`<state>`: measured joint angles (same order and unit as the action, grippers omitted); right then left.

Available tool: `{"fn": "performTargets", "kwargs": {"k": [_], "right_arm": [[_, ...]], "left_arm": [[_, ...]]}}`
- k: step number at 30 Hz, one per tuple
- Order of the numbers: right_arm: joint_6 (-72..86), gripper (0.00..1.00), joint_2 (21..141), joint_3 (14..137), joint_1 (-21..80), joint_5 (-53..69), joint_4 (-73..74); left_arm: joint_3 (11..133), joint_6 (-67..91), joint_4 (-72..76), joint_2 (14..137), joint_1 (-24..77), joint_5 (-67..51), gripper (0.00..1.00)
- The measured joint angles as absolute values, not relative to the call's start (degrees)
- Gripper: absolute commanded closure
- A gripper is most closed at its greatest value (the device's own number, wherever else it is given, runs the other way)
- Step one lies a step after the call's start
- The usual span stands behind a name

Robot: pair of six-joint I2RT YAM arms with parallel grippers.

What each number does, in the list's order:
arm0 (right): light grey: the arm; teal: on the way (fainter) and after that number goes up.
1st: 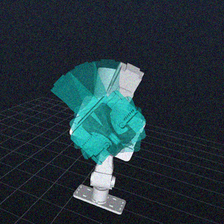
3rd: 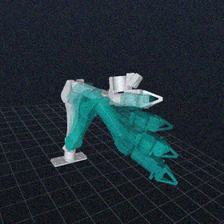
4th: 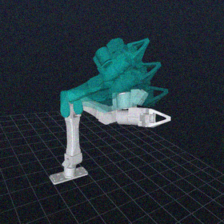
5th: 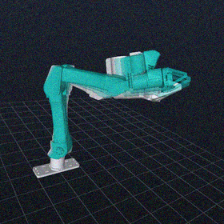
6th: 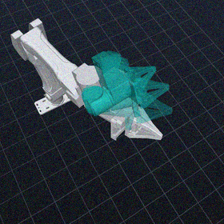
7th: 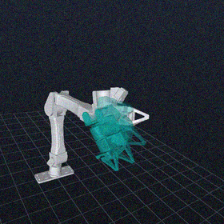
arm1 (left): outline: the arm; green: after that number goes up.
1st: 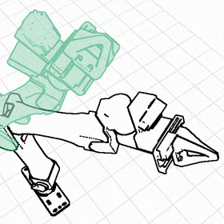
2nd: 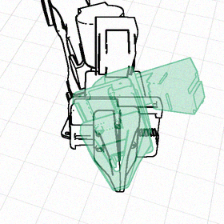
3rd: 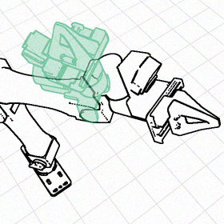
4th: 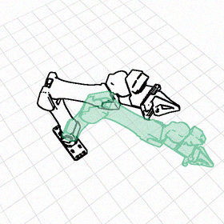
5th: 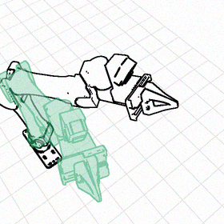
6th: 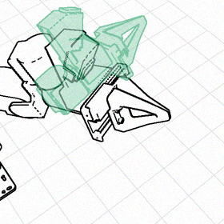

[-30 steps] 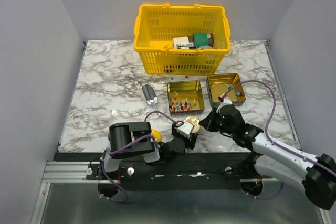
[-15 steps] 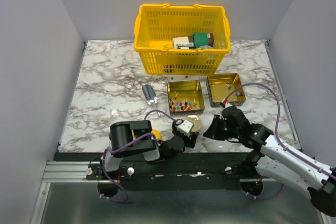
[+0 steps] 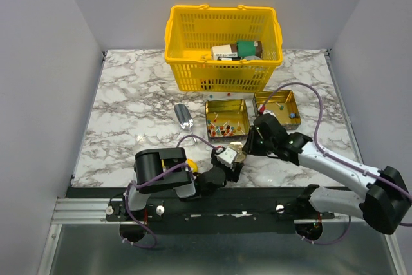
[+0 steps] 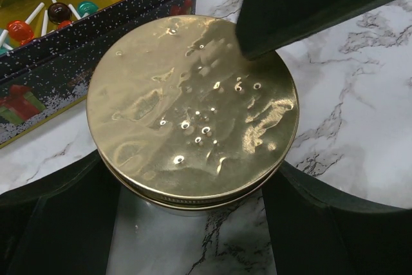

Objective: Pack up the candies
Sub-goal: Screw the bottle lid onto the packing bottle.

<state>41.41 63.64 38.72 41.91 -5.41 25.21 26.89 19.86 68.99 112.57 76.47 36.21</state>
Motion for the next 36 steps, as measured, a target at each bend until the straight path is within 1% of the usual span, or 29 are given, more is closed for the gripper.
{"fn": "performTargets", "kwargs": {"k": [3,5,6,8,9,12,20,27,30,33,35,36], "right_arm": [[40.18,0.82,68.05,40.32,41.54,-5.43,23.9],[39.81,0.84,69.19,41.08,41.25,-5.21,23.64],[39.7,0.88,69.34,41.1,41.15,-5.26,23.42],[39.4,0.9,69.34,41.08,41.12,-5.23,23.18],[39.33,0.94,69.28,40.95,41.12,-5.15,22.87],[39.38,0.99,68.07,39.22,40.77,-4.86,20.86],[41.34,0.99,60.18,28.18,39.42,-2.87,8.91],[42.0,0.99,53.25,21.54,38.59,0.21,3.84],[42.04,0.99,49.32,19.84,38.54,2.33,4.56],[42.89,0.99,45.8,19.42,39.64,8.84,9.56],[43.53,0.99,44.34,19.77,40.38,9.56,12.19],[43.66,0.97,43.64,20.21,40.36,9.5,13.78]], "left_arm": [[26.94,19.68,68.88,112.6,76.51,36.23,0.43],[26.94,19.68,68.88,112.6,76.47,36.34,0.42],[26.94,19.66,68.88,112.6,76.47,36.34,0.43],[26.94,19.68,68.9,112.64,76.47,36.38,0.43],[26.96,19.66,68.93,112.68,76.47,36.42,0.42],[27.14,19.7,68.82,112.75,76.49,36.69,0.43],[28.86,20.43,66.24,112.99,76.79,39.31,0.43],[29.26,20.62,65.45,112.99,76.84,39.7,0.42],[29.26,20.64,65.47,113.01,76.84,39.68,0.42],[30.26,20.71,65.36,113.62,76.31,39.44,0.42],[30.63,20.53,65.45,113.97,76.03,39.13,0.42],[30.61,20.47,65.52,113.97,75.96,38.92,0.42]]}}
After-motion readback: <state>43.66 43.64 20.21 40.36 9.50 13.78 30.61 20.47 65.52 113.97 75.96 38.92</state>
